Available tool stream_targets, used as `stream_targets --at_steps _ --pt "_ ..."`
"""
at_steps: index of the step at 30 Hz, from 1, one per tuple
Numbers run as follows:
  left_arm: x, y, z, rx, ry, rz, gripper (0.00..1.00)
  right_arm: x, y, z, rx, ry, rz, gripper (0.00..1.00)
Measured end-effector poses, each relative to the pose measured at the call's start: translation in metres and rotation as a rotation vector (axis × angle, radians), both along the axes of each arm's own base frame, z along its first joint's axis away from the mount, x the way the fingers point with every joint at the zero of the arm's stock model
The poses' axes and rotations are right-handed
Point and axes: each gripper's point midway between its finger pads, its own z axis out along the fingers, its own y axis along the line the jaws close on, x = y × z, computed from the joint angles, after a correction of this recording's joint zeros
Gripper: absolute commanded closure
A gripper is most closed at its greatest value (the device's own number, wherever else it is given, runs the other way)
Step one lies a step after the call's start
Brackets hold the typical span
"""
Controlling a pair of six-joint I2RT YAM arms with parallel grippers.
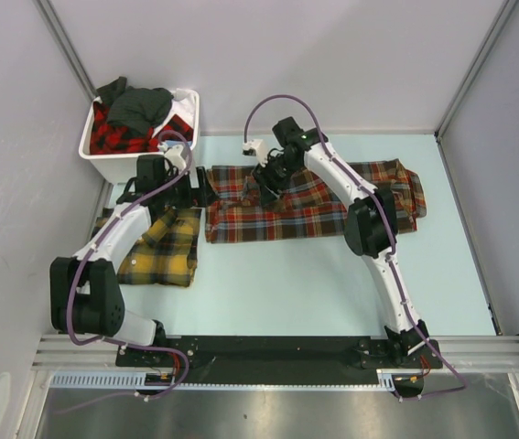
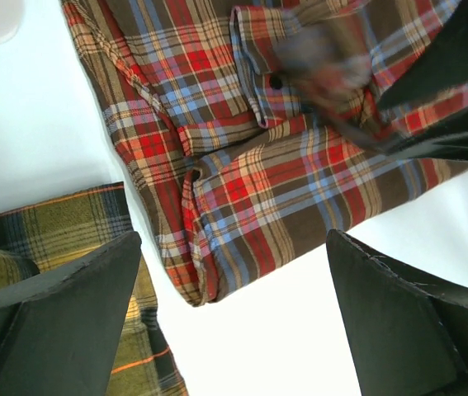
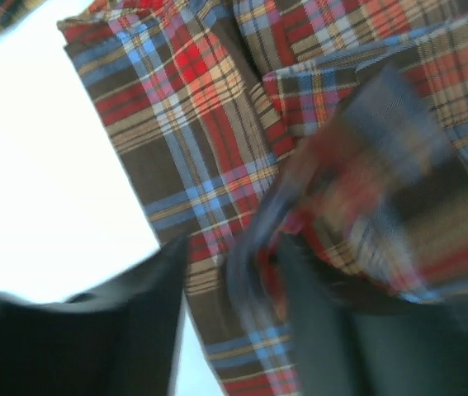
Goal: Fold and stack the long sleeve shirts
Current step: Fold the shirt
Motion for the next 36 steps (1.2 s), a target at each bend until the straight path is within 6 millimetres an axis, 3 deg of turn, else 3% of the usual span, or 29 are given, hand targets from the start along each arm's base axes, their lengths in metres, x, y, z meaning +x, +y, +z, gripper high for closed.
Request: stream_targets --at_steps 1,3,5,7,9,13,15,18,20,24,27,30,36 --pt "-0.001 0.0 -0.001 0.009 -0.003 -0.014 0.0 -0.001 -0.003 0.0 -0.004 0.006 -0.001 0.24" --pt "-0.003 -0.001 -0.002 0.037 -0.023 -0.069 0.03 -0.004 -0.009 0.003 -0.007 0.029 -0.006 0.22" --pt "-0.006 -0.004 -0.002 0.067 -0.047 -0.138 0.09 -0.006 -0.018 0.009 0.003 0.053 -0.027 0.22" --pt "-0.009 -0.009 0.0 0.103 -0.078 -0.245 0.18 -0.008 -0.041 0.018 0.014 0.097 -0.083 0.28" --pt "-0.01 -0.016 0.0 0.168 -0.119 -0.356 0.26 -0.006 -0.075 0.028 0.024 0.14 -0.169 0.38" --pt "-0.027 -0.052 -0.015 0.332 -0.196 -0.631 0.33 0.005 -0.181 0.032 0.042 0.241 -0.461 0.52" --pt "-0.04 -0.075 -0.027 0.407 -0.221 -0.769 0.35 0.006 -0.237 0.019 0.037 0.297 -0.623 0.6" --pt "-0.059 -0.101 -0.052 0.516 -0.262 -0.95 0.36 -0.01 -0.298 -0.008 0.018 0.405 -0.817 0.64" --pt "-0.068 -0.106 -0.07 0.581 -0.264 -1.03 0.36 -0.026 -0.321 -0.025 0.006 0.478 -0.905 0.64" --pt "-0.07 -0.097 -0.103 0.701 -0.245 -1.106 0.36 -0.055 -0.333 -0.04 -0.009 0.558 -0.991 0.63" --pt "-0.064 -0.087 -0.121 0.785 -0.233 -1.134 0.36 -0.062 -0.333 -0.043 -0.019 0.544 -1.03 0.62" --pt "-0.059 -0.082 -0.129 0.838 -0.245 -1.149 0.37 -0.049 -0.339 -0.044 -0.017 0.483 -1.065 0.62" --pt "-0.044 -0.075 -0.13 0.933 -0.289 -1.135 0.67 -0.011 -0.36 -0.054 -0.03 0.364 -1.129 0.62"
